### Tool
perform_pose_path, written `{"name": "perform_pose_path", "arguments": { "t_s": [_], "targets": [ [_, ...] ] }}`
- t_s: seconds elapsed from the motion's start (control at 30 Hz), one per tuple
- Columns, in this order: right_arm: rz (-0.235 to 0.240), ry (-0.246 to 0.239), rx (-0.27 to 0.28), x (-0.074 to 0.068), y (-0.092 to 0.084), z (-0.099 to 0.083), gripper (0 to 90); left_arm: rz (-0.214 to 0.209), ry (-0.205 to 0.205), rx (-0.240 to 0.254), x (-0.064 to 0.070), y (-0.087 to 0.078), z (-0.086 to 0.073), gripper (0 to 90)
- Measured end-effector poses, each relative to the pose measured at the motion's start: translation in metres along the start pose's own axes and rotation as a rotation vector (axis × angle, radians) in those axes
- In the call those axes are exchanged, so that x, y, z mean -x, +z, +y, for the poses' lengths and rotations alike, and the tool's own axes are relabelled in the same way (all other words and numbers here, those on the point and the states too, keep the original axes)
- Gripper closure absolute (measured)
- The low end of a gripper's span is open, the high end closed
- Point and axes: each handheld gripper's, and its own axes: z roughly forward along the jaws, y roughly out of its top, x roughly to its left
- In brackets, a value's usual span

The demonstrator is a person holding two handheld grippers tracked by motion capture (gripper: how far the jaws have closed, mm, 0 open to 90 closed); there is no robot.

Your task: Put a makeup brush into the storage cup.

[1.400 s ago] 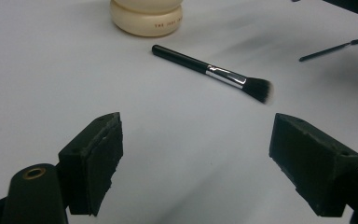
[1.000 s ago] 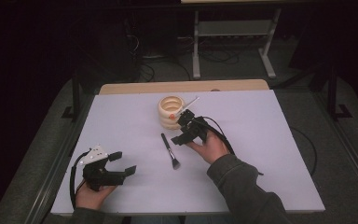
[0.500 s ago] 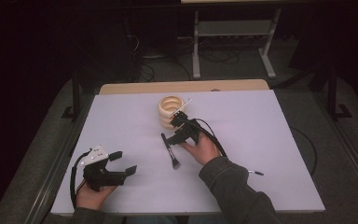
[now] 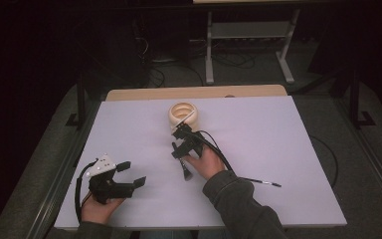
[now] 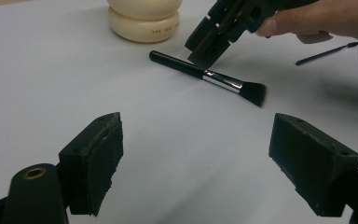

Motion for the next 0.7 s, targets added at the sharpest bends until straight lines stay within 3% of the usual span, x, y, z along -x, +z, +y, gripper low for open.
{"name": "perform_pose_path", "arguments": {
  "t_s": [0.47, 0.63, 0.7],
  "targets": [
    [-0.073, -0.004, -0.050, -0.007, 0.015, 0.002, 63.8, 0.001, 0.002, -0.005, 0.000, 0.000, 0.000, 16.9],
    [-0.169, -0.051, -0.061, -0.020, 0.018, 0.001, 68.0, 0.000, 0.014, -0.011, 0.000, 0.001, 0.000, 16.9],
    [-0.185, -0.052, -0.063, -0.023, 0.019, 0.002, 70.6, 0.003, 0.016, -0.014, 0.001, 0.001, 0.000, 16.9]
  ]
}}
